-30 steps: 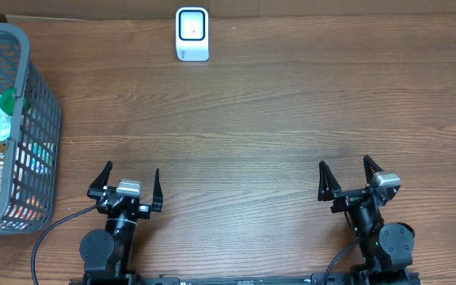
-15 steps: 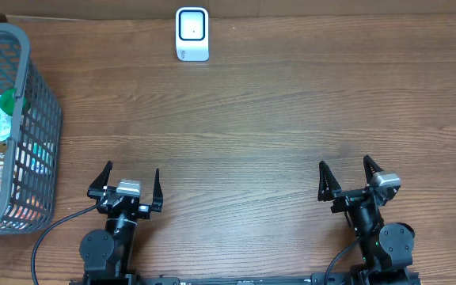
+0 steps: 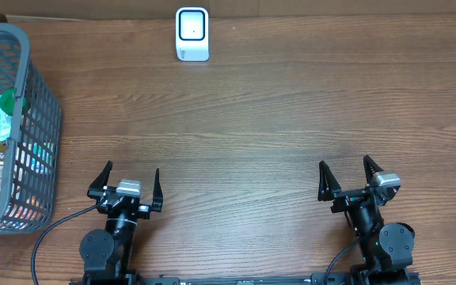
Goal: Scan the item barcode
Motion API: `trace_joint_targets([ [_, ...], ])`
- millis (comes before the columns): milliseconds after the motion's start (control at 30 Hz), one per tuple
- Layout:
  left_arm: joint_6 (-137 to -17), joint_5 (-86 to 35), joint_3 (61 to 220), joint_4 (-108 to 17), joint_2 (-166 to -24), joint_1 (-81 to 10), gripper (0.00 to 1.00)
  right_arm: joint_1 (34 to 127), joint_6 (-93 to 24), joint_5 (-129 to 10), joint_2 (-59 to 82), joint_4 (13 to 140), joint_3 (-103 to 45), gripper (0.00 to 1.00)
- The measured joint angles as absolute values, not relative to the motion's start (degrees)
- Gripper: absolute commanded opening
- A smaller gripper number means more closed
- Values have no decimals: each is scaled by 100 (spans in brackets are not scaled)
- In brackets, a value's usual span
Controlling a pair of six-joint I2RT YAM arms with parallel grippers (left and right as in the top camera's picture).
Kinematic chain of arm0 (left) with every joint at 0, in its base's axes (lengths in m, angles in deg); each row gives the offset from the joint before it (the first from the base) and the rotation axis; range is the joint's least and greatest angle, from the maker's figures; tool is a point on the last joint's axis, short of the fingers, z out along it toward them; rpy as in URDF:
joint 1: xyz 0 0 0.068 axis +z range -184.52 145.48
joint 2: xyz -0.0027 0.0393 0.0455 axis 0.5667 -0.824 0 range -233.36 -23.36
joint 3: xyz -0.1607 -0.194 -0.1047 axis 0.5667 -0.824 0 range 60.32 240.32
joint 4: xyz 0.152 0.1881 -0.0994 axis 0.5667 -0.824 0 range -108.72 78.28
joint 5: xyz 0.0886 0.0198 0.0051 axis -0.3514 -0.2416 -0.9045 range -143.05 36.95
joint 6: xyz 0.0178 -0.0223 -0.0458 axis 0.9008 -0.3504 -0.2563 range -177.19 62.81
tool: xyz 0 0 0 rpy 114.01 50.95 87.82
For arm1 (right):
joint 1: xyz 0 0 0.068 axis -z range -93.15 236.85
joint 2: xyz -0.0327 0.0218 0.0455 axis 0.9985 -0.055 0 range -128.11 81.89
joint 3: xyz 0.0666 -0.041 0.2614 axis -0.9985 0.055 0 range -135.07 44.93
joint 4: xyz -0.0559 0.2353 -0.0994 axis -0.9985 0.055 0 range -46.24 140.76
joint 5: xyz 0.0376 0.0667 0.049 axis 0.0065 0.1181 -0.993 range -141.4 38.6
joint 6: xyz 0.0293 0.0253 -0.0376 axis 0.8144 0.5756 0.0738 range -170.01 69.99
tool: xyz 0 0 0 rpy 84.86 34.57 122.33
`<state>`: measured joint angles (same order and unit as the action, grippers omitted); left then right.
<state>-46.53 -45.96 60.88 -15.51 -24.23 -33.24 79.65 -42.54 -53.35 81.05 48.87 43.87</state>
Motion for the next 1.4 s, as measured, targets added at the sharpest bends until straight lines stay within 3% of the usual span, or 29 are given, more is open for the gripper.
trace_joint_targets([
  [1400, -5237, -4598, 6088, -1551, -2423, -3324, 100, 7962, -4254, -5335, 8105, 4889, 4387, 100],
])
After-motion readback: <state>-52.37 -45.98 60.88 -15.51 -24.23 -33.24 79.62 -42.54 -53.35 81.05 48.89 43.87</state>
